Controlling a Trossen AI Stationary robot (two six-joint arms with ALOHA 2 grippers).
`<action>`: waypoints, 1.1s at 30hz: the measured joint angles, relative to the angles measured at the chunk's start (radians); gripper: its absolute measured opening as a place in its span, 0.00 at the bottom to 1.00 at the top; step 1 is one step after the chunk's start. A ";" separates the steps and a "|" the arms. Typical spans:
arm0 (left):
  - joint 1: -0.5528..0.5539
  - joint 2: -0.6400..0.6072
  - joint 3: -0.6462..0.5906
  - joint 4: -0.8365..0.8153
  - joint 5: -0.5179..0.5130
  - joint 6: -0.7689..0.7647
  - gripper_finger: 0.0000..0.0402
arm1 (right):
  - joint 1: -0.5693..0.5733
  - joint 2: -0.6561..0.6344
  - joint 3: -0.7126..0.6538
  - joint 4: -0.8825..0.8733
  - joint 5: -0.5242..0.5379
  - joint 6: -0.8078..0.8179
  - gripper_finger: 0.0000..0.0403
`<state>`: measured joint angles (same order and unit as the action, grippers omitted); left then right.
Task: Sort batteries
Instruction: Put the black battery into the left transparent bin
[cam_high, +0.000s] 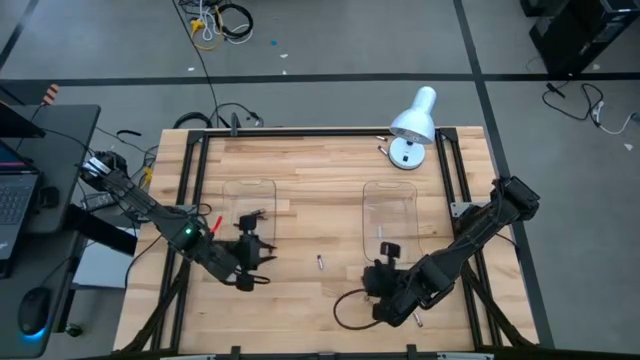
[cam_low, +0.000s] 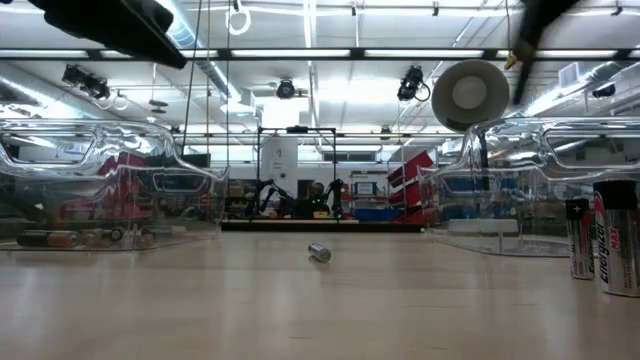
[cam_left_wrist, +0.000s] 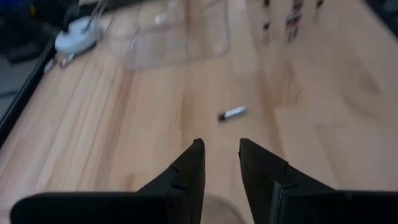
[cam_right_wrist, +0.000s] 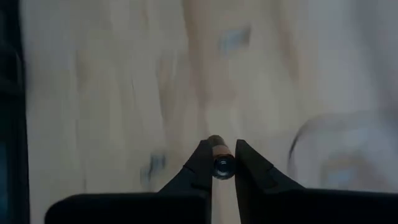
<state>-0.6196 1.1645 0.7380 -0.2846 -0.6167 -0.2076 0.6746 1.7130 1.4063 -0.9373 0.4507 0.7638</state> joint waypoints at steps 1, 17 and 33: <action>-0.003 0.000 -0.014 0.046 0.000 0.033 0.25 | -0.001 0.000 0.018 0.030 0.034 -0.043 0.07; -0.004 0.000 -0.263 0.910 0.146 0.230 0.26 | -0.124 0.114 0.057 0.989 0.206 -0.998 0.07; -0.008 0.001 -0.267 1.079 0.156 0.267 0.41 | -0.181 0.168 0.055 1.168 0.185 -1.123 0.08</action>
<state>-0.6274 1.1652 0.4706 0.7944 -0.4603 0.0599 0.4938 1.8812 1.4616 0.2310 0.6355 -0.3594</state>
